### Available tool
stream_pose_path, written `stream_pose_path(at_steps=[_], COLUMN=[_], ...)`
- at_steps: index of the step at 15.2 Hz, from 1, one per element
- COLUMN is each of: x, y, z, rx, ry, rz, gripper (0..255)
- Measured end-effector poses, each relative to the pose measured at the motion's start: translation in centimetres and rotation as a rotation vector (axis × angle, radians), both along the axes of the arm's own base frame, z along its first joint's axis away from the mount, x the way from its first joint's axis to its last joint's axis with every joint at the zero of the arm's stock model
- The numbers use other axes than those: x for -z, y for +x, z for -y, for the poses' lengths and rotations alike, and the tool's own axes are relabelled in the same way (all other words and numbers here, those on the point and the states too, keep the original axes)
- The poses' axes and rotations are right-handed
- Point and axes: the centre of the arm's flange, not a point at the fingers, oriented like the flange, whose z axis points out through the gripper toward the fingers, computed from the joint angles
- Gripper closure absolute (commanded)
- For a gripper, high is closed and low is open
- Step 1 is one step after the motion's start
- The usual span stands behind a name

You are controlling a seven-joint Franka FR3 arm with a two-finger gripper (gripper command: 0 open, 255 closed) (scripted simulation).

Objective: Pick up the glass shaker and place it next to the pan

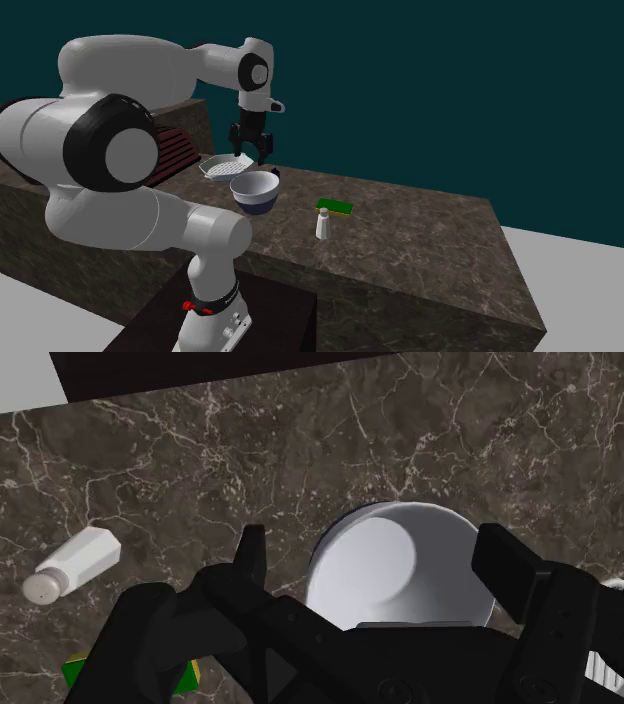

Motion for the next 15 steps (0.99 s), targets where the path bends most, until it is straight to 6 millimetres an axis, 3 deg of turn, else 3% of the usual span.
stream_pose_path(at_steps=[3, 15], x=[0.8, 9.7], y=[0.2, 2.4], z=[0.9, 12.2], rx=[0.013, 0.132], ry=[-0.010, -0.100], rz=[0.001, 0.013], gripper=[0, 0])
